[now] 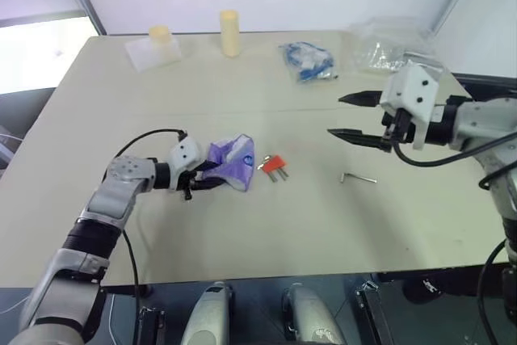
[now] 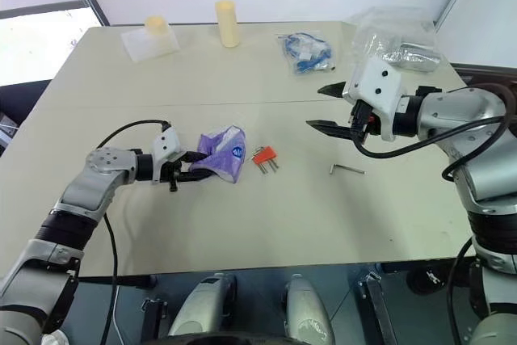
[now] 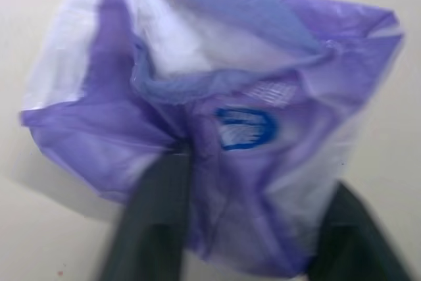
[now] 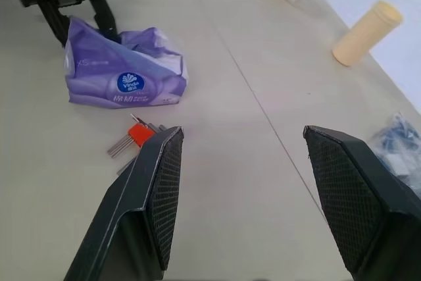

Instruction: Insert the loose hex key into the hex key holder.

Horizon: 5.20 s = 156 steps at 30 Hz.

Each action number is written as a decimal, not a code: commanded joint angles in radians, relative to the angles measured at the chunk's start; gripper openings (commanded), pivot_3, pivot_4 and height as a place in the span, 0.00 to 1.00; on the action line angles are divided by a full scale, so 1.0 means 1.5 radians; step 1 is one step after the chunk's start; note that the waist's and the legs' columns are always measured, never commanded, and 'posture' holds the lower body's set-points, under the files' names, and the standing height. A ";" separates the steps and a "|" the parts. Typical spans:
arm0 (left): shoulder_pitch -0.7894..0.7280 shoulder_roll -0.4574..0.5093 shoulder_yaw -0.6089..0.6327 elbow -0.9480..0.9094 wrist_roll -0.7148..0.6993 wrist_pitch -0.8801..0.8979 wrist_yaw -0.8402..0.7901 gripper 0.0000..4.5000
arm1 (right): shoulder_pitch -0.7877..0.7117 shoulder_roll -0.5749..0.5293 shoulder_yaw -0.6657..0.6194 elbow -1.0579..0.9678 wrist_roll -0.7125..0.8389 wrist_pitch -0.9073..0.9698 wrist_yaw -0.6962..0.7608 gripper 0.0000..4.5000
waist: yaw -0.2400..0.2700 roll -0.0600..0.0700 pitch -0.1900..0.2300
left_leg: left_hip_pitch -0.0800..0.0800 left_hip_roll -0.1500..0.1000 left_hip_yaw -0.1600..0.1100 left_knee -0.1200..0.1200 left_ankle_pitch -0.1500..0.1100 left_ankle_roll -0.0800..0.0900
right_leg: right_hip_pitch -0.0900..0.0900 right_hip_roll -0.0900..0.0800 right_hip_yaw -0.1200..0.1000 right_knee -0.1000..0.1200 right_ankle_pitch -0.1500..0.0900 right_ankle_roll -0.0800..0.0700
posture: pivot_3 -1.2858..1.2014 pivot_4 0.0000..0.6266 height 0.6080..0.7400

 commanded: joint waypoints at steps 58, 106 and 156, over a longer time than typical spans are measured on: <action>0.022 -0.034 0.329 -0.253 -0.003 0.199 0.559 1.00 | -0.028 0.089 0.079 0.080 -0.072 -0.095 0.019 0.67 | -0.003 -0.002 0.000 | -0.001 0.000 -0.001 0.001 -0.001 0.000 | 0.000 -0.002 -0.001 0.000 0.000 0.000 | 0.52 0.24 1.00; 0.163 0.061 0.290 -0.371 -0.143 0.221 0.270 1.00 | -0.243 0.361 0.264 0.721 -0.344 -0.558 0.149 0.67 | -0.021 -0.001 0.001 | 0.000 0.000 -0.001 -0.001 0.000 0.000 | -0.001 0.000 -0.001 0.000 0.000 0.000 | 0.52 0.24 1.00; 0.084 0.016 0.246 -0.279 -0.157 0.205 0.252 1.00 | -0.190 0.314 0.231 0.628 -0.514 -0.745 -0.218 0.24 | -0.017 -0.001 0.000 | 0.000 -0.001 -0.001 -0.001 0.000 -0.001 | 0.000 0.000 -0.001 0.001 0.000 0.000 | 0.52 0.24 1.00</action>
